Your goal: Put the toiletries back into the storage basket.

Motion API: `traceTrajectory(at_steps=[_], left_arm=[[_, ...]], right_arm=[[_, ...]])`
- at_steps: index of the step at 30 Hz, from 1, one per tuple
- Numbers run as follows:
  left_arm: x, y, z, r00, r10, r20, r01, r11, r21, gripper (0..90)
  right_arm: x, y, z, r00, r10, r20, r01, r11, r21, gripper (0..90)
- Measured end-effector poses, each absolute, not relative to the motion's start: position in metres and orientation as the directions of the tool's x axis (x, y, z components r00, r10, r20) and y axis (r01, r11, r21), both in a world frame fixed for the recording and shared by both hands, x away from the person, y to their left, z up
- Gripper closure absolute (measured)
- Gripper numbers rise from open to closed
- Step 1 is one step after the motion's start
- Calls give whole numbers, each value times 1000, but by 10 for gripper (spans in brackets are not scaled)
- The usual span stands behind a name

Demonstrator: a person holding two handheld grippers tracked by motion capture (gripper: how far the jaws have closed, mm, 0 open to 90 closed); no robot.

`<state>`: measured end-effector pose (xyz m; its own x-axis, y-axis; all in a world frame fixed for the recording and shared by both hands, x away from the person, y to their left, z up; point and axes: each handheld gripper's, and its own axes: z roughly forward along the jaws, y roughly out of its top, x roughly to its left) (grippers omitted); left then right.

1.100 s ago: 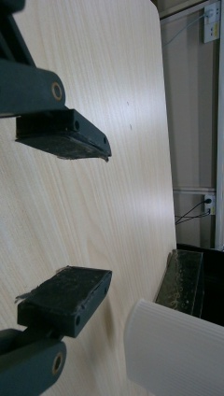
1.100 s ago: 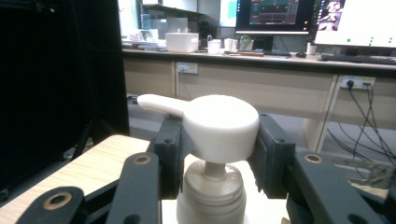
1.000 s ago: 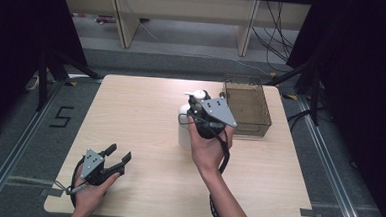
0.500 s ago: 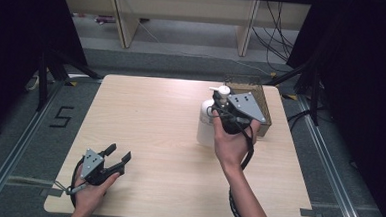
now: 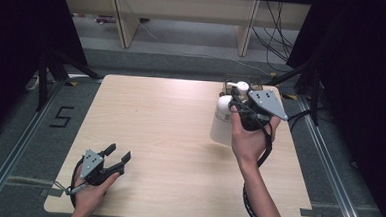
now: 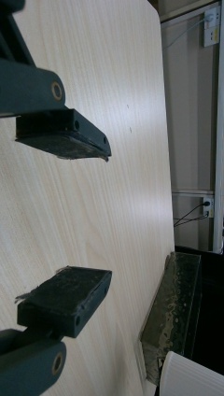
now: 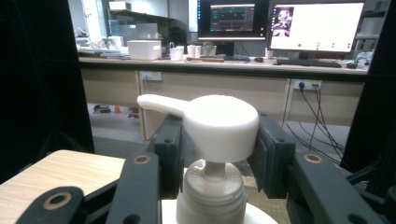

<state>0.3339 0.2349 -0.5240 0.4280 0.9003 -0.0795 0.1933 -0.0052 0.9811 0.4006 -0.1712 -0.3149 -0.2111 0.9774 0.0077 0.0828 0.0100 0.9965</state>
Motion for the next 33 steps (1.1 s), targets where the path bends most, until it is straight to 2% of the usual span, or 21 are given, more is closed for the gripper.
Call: traceTrajectory(at_steps=[33], left_arm=[[334, 236, -524, 431, 899, -79, 194, -7, 981, 340]], right_arm=[[401, -216, -296, -128, 992, 15, 64, -6, 998, 600]])
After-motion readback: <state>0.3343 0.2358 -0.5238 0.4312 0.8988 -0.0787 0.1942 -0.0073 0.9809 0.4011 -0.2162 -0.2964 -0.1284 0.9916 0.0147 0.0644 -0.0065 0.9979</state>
